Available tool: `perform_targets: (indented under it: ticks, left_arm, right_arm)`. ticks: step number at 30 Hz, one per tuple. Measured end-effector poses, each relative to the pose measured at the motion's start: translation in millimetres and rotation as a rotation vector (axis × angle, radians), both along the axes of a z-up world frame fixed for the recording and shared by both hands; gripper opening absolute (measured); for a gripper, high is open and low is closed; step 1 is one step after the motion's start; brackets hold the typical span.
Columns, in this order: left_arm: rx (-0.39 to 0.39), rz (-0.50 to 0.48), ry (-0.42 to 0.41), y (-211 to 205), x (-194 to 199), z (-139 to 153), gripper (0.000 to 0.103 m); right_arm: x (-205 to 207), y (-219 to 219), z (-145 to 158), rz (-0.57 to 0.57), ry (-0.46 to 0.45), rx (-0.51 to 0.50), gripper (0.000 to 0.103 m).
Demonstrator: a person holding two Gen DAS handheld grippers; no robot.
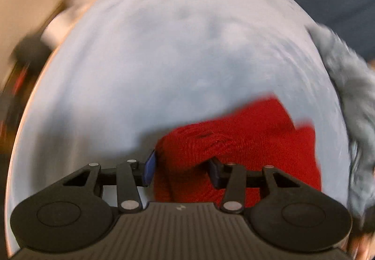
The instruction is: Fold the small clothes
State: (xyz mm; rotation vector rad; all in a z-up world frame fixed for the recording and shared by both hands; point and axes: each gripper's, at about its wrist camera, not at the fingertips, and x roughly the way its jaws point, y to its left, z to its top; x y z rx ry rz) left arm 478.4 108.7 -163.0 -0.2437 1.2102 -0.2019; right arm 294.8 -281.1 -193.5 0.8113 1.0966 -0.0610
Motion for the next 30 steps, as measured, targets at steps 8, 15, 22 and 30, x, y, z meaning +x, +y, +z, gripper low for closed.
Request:
perform_targets:
  ticks: [8, 15, 22, 30]
  left_arm:
    - [0.126, -0.11, -0.071, -59.7, 20.3, 16.5, 0.06]
    - [-0.008, -0.061, -0.082, -42.2, -1.0, 10.1, 0.094]
    - [-0.058, 0.033, -0.229, -29.4, -37.4, 34.7, 0.015]
    - [0.047, 0.088, -0.175, -32.7, -24.1, -4.1, 0.047]
  right_arm:
    - [-89.6, 34.3, -13.7, -0.225, -0.102, 0.029, 0.027]
    - [-78.8, 22.4, -11.4, -0.213, -0.047, 0.092, 0.032]
    - [-81.4, 27.0, 14.4, -0.175, -0.126, -0.048, 0.035]
    - [-76.1, 20.3, 31.6, -0.144, -0.184, -0.148, 0.056]
